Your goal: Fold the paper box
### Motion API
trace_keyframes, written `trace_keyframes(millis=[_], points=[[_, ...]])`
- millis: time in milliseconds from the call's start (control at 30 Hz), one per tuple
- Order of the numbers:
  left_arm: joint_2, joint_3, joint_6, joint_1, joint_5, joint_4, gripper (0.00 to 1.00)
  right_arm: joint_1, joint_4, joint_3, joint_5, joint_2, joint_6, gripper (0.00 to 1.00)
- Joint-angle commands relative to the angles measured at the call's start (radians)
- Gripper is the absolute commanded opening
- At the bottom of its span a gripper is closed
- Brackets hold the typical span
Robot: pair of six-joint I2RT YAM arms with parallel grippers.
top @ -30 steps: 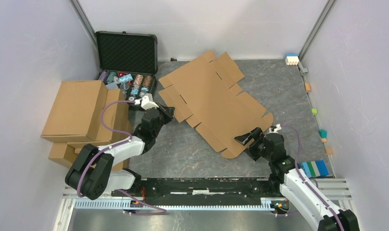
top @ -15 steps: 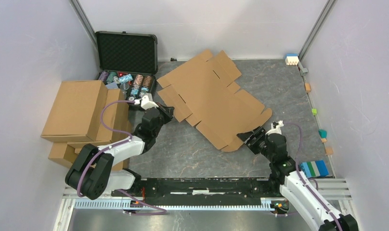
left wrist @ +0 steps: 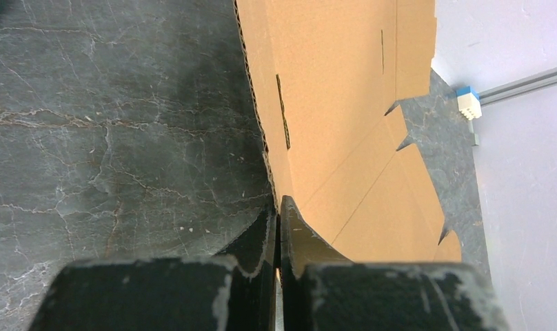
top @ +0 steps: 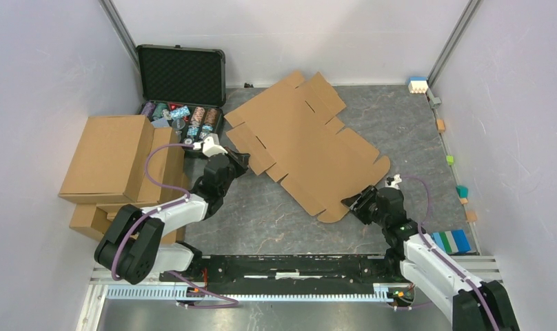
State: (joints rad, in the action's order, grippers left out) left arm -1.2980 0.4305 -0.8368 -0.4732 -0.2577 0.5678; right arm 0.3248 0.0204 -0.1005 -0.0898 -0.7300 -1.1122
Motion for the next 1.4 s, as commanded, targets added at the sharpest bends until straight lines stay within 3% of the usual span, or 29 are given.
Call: trace_keyframes(millis=[0, 133, 267, 333, 467, 567, 633, 833, 1033, 1167, 1367], points=[[-0.002, 0.037, 0.002, -0.004, 0.008, 0.012, 0.02, -0.009, -0.101, 0.024, 0.022, -0.040, -0.039, 0.48], [-0.006, 0.037, 0.005, -0.004, 0.002, 0.010, 0.02, -0.026, -0.115, 0.016, 0.027, -0.097, -0.003, 0.35], [-0.010, 0.038, 0.005, -0.004, -0.004, 0.002, 0.03, -0.037, -0.043, -0.053, 0.064, -0.090, 0.101, 0.09], [0.001, 0.038, -0.002, -0.004, -0.016, -0.012, 0.09, -0.040, 0.034, -0.112, 0.110, -0.074, 0.185, 0.00], [0.024, 0.039, 0.007, -0.004, -0.029, -0.041, 0.42, -0.047, 0.166, -0.242, 0.180, -0.072, 0.366, 0.00], [0.038, 0.066, 0.093, -0.004, 0.024, -0.072, 0.65, -0.048, 0.265, -0.351, 0.225, -0.088, 0.517, 0.00], [0.045, 0.084, 0.163, -0.004, 0.095, -0.075, 0.72, -0.048, 0.346, -0.418, 0.259, -0.102, 0.601, 0.00], [0.060, 0.094, 0.220, -0.005, 0.112, -0.095, 0.80, -0.048, 0.514, -0.569, 0.370, -0.114, 0.770, 0.00], [0.034, 0.111, 0.235, -0.005, 0.097, -0.120, 0.87, -0.047, 0.638, -0.640, 0.519, -0.084, 0.818, 0.00], [-0.054, 0.166, 0.206, 0.007, 0.088, -0.190, 0.91, -0.047, 0.653, -0.650, 0.509, -0.031, 0.865, 0.00], [-0.182, 0.217, 0.213, 0.044, 0.198, -0.158, 0.91, -0.047, 0.655, -0.667, 0.437, 0.032, 0.987, 0.00]])
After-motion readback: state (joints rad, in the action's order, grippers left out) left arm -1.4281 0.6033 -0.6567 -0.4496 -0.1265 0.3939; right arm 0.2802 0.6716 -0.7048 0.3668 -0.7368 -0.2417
